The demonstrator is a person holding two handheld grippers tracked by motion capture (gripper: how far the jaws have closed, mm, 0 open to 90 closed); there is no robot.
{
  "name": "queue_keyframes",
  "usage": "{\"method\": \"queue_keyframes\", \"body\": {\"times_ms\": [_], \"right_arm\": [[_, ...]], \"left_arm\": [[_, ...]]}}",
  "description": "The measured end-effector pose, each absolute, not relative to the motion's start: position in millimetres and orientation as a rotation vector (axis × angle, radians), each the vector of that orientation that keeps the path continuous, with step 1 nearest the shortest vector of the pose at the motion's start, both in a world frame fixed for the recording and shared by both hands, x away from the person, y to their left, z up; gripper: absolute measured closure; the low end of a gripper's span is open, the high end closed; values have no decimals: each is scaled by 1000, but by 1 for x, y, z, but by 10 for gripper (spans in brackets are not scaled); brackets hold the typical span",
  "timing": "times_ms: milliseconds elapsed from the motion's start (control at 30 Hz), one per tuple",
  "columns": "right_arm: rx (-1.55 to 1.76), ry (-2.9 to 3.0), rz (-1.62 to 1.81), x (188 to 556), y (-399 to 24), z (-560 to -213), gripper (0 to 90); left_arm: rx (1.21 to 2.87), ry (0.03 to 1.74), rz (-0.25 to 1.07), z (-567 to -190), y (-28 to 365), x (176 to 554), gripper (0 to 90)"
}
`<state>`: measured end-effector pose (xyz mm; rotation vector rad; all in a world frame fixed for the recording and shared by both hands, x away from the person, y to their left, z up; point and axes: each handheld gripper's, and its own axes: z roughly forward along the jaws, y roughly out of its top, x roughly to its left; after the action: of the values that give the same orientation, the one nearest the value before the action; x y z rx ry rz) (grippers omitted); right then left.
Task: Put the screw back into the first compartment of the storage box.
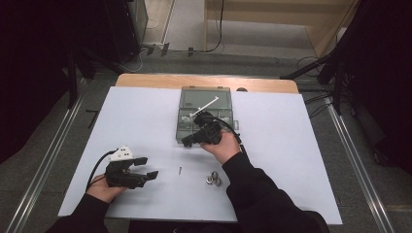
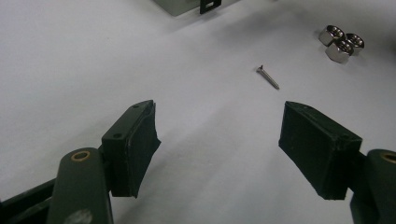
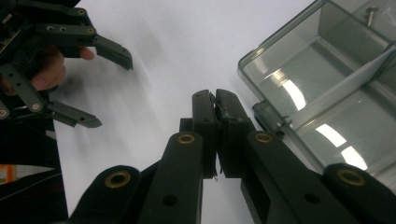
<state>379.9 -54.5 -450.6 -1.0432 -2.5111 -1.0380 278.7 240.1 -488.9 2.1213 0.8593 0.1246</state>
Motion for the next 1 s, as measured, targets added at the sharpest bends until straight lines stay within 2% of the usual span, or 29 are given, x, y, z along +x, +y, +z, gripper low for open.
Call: {"method": "queue_keyframes", "body": {"times_ms": [1000], "right_arm": [[-1176, -2492, -1037, 427, -54, -440, 889]], "left_arm": [[2130, 857, 121, -490, 242, 281, 272]]}}
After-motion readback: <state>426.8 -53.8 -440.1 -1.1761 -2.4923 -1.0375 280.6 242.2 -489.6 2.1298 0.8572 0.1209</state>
